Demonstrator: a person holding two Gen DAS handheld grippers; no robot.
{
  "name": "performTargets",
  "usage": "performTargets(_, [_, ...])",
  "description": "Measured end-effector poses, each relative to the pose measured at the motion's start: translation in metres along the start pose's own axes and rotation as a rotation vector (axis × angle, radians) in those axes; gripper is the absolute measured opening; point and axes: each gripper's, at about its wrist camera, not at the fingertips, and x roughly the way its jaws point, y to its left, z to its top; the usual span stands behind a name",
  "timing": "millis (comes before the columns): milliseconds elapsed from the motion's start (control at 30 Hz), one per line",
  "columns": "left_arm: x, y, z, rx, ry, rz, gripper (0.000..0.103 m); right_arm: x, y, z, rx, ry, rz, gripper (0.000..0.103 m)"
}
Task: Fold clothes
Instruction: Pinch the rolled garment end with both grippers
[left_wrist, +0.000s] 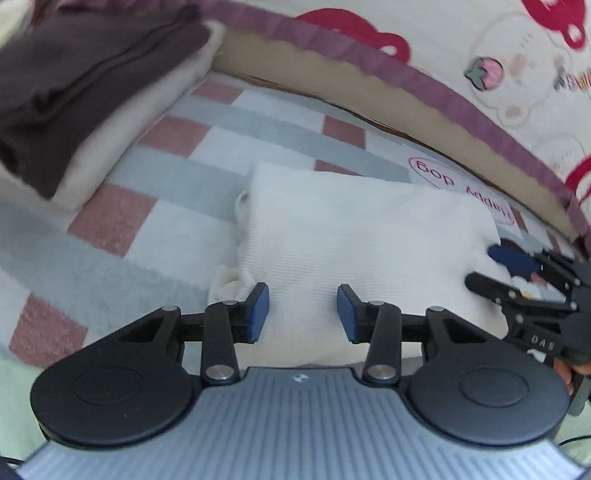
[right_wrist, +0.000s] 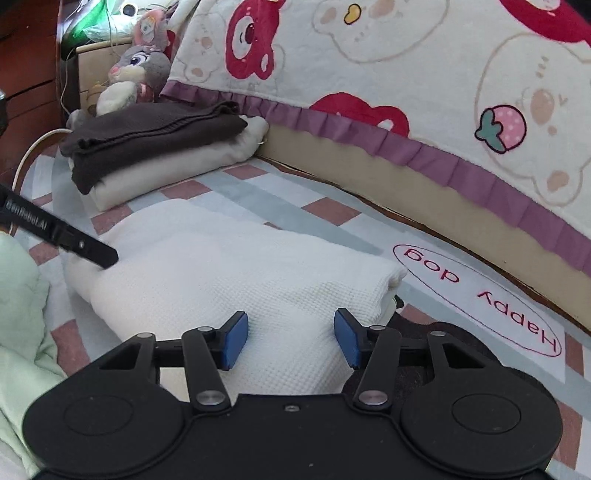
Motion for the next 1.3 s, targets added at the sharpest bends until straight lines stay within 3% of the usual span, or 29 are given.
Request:
performTargets(100, [0.000, 0.005, 0.002, -0.007, 0.001, 0.032, 0.039, -0.002, -0.005, -0.003, 0.026, -0.006, 0.024, 0.056])
performTargets(167, [0.002, 0.010, 0.002, 0.016, 0.008, 0.125, 0.053, -0.004, -0.009, -0.005, 0.041, -0.011, 0.040, 0.056])
performTargets(200, [0.003, 0.015, 0.002, 0.002, 0.011, 0.133, 0.058, -0.004, -0.010, -0.006, 0.047, -0.013, 0.046, 0.056])
performTargets(267, [0.001, 0.035, 0.003, -0.135, 0.028, 0.046, 0.055, -0.004, -0.012, -0.005, 0.073, -0.010, 0.053, 0.056])
performTargets(333, [-0.001, 0.061, 0.000, -0.324, 0.043, -0.087, 0.055, -0.004, -0.021, -0.001, 0.174, 0.009, 0.078, 0.056])
performTargets(400, [-0.002, 0.079, -0.005, -0.437, 0.054, -0.126, 0.055, -0.005, -0.036, 0.002, 0.311, 0.026, 0.122, 0.056])
performTargets(533, [-0.013, 0.081, -0.010, -0.423, 0.066, -0.090, 0.056, -0.003, -0.046, 0.001, 0.411, 0.040, 0.156, 0.053])
performTargets(767, [-0.001, 0.093, -0.035, -0.614, 0.159, -0.228, 0.058, 0.002, -0.047, 0.000, 0.445, 0.041, 0.151, 0.053])
performTargets(900, [0.011, 0.091, -0.044, -0.738, 0.143, -0.315, 0.060, 0.003, -0.051, 0.000, 0.483, 0.042, 0.163, 0.053])
performTargets(967, [0.018, 0.088, -0.045, -0.785, 0.123, -0.317, 0.061, 0.004, -0.053, 0.000, 0.497, 0.042, 0.169, 0.053])
performTargets(1167, [0.022, 0.066, -0.040, -0.738, 0.007, -0.183, 0.063, 0.006, -0.056, 0.000, 0.520, 0.046, 0.177, 0.053])
performTargets(1200, [0.022, 0.061, -0.039, -0.717, -0.017, -0.160, 0.061, 0.007, -0.056, 0.000, 0.521, 0.046, 0.179, 0.053])
performTargets(1233, [0.021, 0.055, -0.037, -0.673, -0.042, -0.136, 0.051, 0.007, -0.057, -0.001, 0.523, 0.046, 0.182, 0.053])
performTargets(1300, [0.016, 0.040, -0.027, -0.538, -0.076, -0.084, 0.042, 0.006, -0.059, -0.001, 0.537, 0.044, 0.188, 0.053])
